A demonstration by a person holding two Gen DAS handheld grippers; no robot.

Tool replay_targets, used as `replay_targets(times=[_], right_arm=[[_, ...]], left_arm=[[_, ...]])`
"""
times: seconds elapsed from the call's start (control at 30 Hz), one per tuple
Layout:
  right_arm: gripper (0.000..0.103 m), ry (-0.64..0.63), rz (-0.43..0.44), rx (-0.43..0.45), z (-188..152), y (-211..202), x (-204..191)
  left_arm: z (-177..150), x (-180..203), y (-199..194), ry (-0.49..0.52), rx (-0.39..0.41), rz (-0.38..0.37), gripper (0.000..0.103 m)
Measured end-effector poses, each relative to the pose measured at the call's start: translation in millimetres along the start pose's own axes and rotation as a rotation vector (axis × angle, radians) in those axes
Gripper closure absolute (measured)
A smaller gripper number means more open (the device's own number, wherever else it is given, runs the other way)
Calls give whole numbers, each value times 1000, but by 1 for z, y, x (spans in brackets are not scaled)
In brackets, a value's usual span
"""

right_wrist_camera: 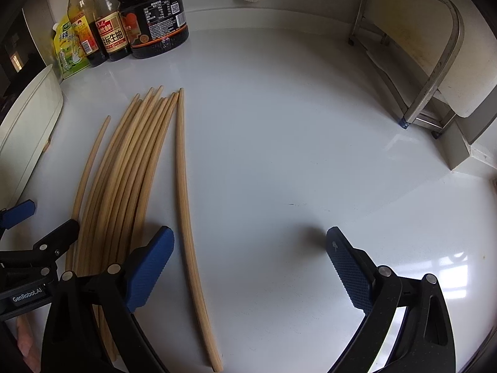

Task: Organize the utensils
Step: 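Move the right tool to the chopstick bundle and grasp one wooden chopstick, then carry the chopstick over the white basin and open the right tool to drop it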

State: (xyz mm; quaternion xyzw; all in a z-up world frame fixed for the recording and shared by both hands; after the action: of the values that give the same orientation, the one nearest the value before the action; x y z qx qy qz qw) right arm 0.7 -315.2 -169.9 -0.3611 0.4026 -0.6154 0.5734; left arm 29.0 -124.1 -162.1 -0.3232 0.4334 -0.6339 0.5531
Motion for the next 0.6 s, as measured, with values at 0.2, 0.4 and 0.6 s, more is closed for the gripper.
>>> replay_targets(times=[0.2,0.4,0.6], right_arm=[[23,-56,27,29,-4,-6,-12],[85,-129,61,39,-3,-14,-30],[97,-92,95,13,0,-15,-30]], left_arm=[[2,5,-7,10,18,-63,44],[4,18,-10,57,14,-98,92],[9,13,-8,49,-13,-142,96]])
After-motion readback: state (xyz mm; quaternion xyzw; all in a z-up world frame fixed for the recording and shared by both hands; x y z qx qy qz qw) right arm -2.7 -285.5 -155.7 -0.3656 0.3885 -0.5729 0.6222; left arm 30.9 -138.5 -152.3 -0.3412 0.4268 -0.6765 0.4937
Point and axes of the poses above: each gripper's, at about its wrist camera, not at the fingertips, and y roughly the way its jaws point, x to its right, z to its top, the point moved 1 cm from there along y, roughly the way its jaws point
